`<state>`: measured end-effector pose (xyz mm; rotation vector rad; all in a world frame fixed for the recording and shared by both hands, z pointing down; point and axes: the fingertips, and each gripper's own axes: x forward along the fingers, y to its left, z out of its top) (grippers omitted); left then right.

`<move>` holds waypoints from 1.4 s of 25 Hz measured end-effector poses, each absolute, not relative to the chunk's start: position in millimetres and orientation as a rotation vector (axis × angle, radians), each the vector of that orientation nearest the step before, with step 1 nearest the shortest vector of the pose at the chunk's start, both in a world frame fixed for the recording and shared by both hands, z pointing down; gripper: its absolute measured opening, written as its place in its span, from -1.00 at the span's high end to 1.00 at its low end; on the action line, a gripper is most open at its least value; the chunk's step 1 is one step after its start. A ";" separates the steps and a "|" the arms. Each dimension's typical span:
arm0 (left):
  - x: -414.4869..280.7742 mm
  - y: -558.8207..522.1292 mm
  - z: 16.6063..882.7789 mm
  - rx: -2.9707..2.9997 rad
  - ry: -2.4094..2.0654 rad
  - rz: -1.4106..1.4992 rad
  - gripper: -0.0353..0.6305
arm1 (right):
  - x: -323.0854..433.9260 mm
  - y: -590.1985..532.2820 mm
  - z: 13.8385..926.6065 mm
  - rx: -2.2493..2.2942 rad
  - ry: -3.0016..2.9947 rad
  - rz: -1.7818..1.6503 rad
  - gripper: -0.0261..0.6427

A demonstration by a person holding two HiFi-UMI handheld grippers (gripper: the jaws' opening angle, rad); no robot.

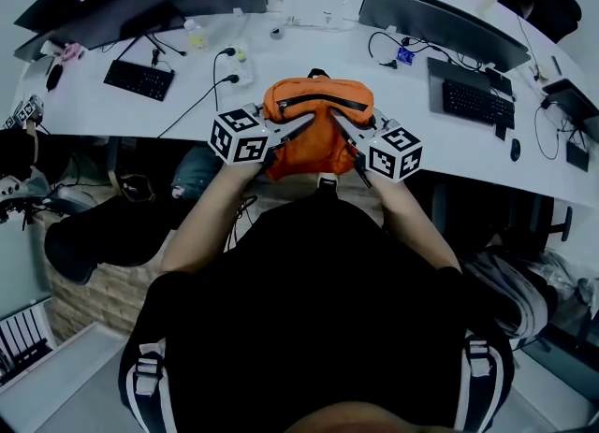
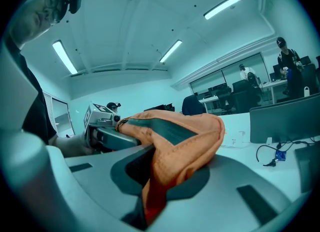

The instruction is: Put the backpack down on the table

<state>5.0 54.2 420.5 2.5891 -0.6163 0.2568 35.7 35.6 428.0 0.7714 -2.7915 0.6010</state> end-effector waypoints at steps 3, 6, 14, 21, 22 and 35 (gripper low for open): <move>5.9 45.8 424.6 2.571 -0.621 0.258 0.77 | 35.5 25.8 432.8 0.756 -2.781 0.620 0.74; 6.4 34.9 428.2 2.557 -0.622 0.263 0.77 | 36.0 14.8 437.0 0.742 -2.773 0.635 0.74; 15.0 5.3 442.8 2.515 -0.624 0.256 0.77 | 43.8 -16.5 453.0 0.712 -2.750 0.672 0.74; 19.7 -22.4 455.8 2.481 -0.629 0.261 0.77 | 48.0 -44.7 467.9 0.688 -2.732 0.698 0.74; 20.1 -25.7 457.2 2.478 -0.630 0.262 0.77 | 48.3 -48.1 469.4 0.685 -2.731 0.702 0.74; 29.4 -55.6 464.9 2.444 -0.650 0.252 0.77 | 56.1 -80.9 479.3 0.653 -2.720 0.712 0.74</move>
